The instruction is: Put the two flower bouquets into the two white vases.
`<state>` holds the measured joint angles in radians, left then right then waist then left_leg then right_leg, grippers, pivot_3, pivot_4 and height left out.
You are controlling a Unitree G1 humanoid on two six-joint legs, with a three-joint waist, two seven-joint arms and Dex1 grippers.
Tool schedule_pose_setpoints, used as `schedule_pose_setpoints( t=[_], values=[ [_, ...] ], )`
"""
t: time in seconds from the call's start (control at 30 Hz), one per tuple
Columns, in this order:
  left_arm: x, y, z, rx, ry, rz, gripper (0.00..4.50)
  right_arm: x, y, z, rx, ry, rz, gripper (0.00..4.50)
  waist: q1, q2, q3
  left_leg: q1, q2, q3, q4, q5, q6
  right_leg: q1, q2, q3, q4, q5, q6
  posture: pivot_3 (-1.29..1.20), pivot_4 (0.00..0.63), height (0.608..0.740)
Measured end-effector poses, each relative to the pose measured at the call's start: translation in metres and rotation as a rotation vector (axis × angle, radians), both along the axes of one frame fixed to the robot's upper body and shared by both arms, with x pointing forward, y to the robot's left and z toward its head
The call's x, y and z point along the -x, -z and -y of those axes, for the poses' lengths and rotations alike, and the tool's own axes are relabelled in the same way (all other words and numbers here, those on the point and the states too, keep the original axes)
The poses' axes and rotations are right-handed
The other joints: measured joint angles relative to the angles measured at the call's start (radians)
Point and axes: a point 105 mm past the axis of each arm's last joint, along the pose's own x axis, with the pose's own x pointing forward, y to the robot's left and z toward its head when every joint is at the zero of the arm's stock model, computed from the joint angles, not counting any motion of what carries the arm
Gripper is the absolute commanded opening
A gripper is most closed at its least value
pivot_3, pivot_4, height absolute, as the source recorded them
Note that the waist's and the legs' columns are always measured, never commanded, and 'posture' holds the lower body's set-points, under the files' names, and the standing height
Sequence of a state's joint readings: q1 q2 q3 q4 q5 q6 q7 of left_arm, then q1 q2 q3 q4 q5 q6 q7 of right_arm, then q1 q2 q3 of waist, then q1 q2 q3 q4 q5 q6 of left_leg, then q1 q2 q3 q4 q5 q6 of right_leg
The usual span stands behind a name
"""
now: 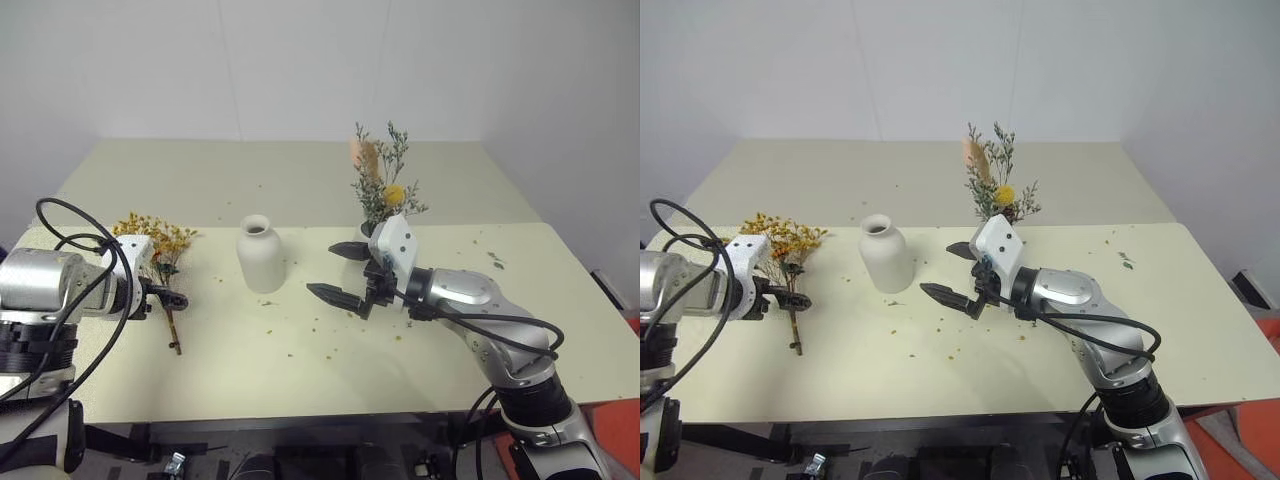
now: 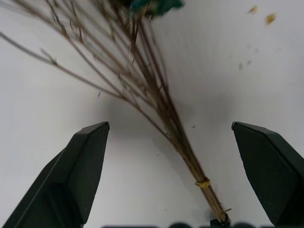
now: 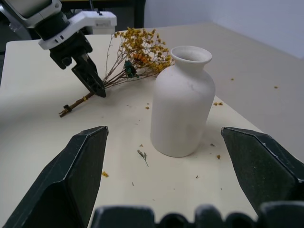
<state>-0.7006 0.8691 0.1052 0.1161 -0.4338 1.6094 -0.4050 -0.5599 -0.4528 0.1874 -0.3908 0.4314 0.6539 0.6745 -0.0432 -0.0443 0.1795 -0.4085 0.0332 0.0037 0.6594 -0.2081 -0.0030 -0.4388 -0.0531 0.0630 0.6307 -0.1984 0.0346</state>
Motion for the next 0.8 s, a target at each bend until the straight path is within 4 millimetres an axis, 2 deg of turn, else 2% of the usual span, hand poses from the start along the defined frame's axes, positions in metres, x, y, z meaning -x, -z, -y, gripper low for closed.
schedule_pose_setpoints(
  t=[0.1, 0.27, 0.53, 0.63, 0.8],
  values=[
    [-0.003, 0.006, 0.002, 0.025, -0.013, -0.022, 4.5, 0.001, -0.001, -0.001, 0.008, -0.016, 0.01, 4.49, 0.001, 0.0, 0.0, 0.0, 0.0, 0.0, 0.0, 0.0, 0.0, 0.0, 0.0, 0.0, 0.0, 0.0, 0.0, 0.0, 0.15, 0.74],
    [-0.01, 0.006, 0.004, 0.041, -0.028, -0.015, 4.5, 0.009, -0.005, -0.011, 0.064, -0.112, 0.056, 4.49, 0.0, 0.0, 0.0, 0.001, 0.0, 0.0, 0.0, 0.0, 0.0, 0.0, 0.0, 0.0, 0.001, 0.0, 0.0, 0.0, 0.15, 0.74],
    [-0.021, 0.005, 0.007, 0.061, -0.032, 0.009, 4.5, 0.008, 0.009, -0.017, 0.175, -0.206, 0.059, 4.49, 0.003, 0.0, 0.0, 0.001, -0.001, 0.0, 0.0, 0.0, 0.0, 0.001, 0.0, 0.0, 0.001, 0.0, 0.0, 0.0, 0.15, 0.74],
    [-0.024, 0.005, 0.006, 0.057, -0.044, 0.012, 3.92, 0.004, 0.006, -0.017, 0.19, -0.206, 0.079, 4.5, 0.004, 0.0, 0.0, 0.002, -0.001, 0.0, 0.0, 0.0, 0.0, 0.001, 0.0, 0.0, 0.001, 0.0, 0.0, 0.0, 0.15, 0.74],
    [-0.026, 0.006, 0.001, 0.047, -0.062, 0.015, 2.36, 0.001, 0.009, -0.016, 0.208, -0.203, 0.078, 4.5, 0.005, 0.0, 0.0, 0.001, -0.001, 0.0, 0.0, 0.0, 0.0, 0.001, 0.0, 0.0, 0.001, 0.0, 0.0, 0.0, 0.15, 0.74]
  ],
)
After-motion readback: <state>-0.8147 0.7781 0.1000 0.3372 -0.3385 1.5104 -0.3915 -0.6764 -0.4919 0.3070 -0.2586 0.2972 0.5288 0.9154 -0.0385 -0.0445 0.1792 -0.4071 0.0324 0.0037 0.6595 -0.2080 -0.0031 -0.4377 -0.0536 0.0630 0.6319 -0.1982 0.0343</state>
